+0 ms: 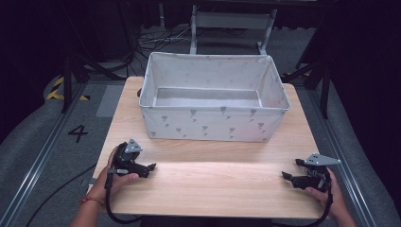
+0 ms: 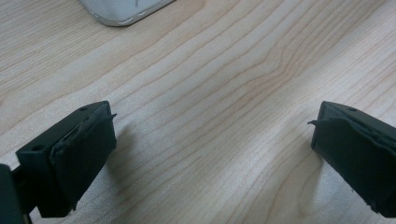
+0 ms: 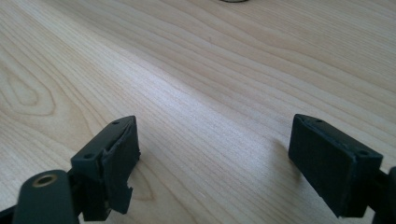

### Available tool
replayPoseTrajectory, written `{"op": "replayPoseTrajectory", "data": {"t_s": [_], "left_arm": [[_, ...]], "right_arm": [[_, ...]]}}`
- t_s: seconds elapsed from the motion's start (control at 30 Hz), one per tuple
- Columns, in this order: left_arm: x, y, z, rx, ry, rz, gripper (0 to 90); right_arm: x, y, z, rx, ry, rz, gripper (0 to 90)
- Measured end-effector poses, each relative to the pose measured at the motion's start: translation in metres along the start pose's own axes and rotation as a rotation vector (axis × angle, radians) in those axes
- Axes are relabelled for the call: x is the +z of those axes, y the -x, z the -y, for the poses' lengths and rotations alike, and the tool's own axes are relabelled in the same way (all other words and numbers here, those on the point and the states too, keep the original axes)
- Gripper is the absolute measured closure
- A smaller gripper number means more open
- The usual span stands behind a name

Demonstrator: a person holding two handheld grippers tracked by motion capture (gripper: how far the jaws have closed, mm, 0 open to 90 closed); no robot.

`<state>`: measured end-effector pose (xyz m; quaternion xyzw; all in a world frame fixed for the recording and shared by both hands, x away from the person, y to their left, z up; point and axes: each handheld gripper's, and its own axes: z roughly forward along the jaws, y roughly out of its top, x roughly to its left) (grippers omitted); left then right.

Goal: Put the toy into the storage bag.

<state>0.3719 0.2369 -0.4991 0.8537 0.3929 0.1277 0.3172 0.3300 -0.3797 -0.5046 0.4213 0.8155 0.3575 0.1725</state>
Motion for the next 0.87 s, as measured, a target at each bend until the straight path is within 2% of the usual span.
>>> {"op": "replayPoseTrajectory", "data": {"t_s": [0.27, 0.87], "left_arm": [[0.0005, -0.001, -0.0008, 0.011, 0.004, -0.01, 0.1], [0.0009, -0.0006, -0.001, 0.005, 0.004, -0.011, 0.2]], "right_arm": [[0.0, 0.0, 0.0, 0.0, 0.0, 0.0, 16.7], [0.0, 0.0, 0.0, 0.0, 0.0, 0.001, 16.6]]}}
